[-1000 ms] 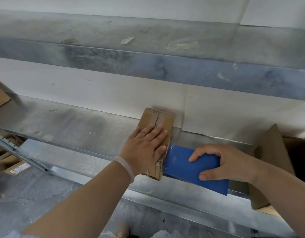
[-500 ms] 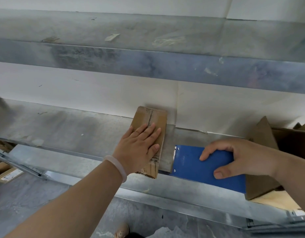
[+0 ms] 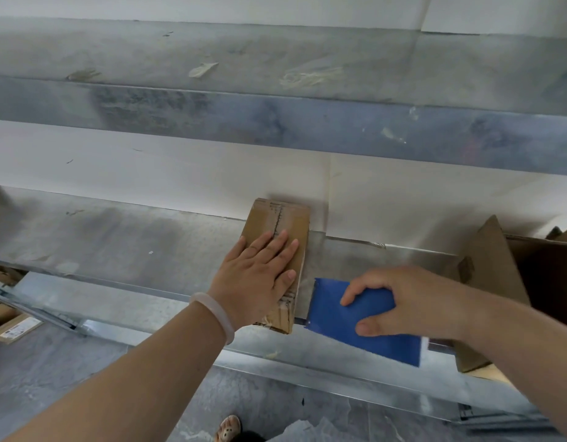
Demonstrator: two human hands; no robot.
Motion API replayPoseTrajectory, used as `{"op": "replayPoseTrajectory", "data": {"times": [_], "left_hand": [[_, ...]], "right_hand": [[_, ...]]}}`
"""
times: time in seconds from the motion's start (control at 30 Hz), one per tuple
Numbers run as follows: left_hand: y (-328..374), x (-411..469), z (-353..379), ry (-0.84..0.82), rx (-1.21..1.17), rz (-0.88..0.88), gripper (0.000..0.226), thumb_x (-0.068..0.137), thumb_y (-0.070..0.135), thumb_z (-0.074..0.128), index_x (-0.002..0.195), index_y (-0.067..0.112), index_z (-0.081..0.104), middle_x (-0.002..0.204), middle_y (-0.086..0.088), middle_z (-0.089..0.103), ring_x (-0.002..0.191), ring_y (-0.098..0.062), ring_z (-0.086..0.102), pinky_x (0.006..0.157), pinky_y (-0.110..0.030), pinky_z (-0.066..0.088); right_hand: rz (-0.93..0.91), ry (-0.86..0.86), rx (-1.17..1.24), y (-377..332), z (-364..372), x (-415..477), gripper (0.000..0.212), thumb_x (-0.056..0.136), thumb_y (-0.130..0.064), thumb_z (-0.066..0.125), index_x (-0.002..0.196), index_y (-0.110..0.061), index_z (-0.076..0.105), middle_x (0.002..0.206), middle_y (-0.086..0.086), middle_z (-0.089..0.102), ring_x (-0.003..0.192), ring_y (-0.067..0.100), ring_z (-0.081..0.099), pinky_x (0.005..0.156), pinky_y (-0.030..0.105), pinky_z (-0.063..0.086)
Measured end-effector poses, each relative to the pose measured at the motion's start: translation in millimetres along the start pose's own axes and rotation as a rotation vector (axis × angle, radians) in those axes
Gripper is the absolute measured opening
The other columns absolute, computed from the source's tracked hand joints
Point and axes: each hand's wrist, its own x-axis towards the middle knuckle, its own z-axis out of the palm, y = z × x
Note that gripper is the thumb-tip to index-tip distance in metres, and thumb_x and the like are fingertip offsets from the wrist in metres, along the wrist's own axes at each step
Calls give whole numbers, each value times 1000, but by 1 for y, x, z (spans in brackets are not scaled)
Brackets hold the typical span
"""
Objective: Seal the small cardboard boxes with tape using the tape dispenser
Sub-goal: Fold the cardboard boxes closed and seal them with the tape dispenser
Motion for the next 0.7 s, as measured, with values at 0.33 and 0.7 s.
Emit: {"op": "replayPoseTrajectory", "data": {"times": [0.33,0.7], "left_hand": [[1,0,-1,-8,-9,-10,74,79,60,-19,150,40,-9,160,16,-9,148,-8,-8,121,-39,-2],[1,1,-1,-16,-44,-36,74,79,62,-16,150,42,-6,159,19,-9,147,-5,-8,121,-38,-3]], "right_hand": [[63,163,-318,-15,66,6,36,90,-55,51,125,-49,45,90,-13,59,70,4,47,64,18,38],[165,346,-775,49,48,19,79,99,-23,40,151,-20,-19,94,-4,61,64,9,48,59,23,49]]}}
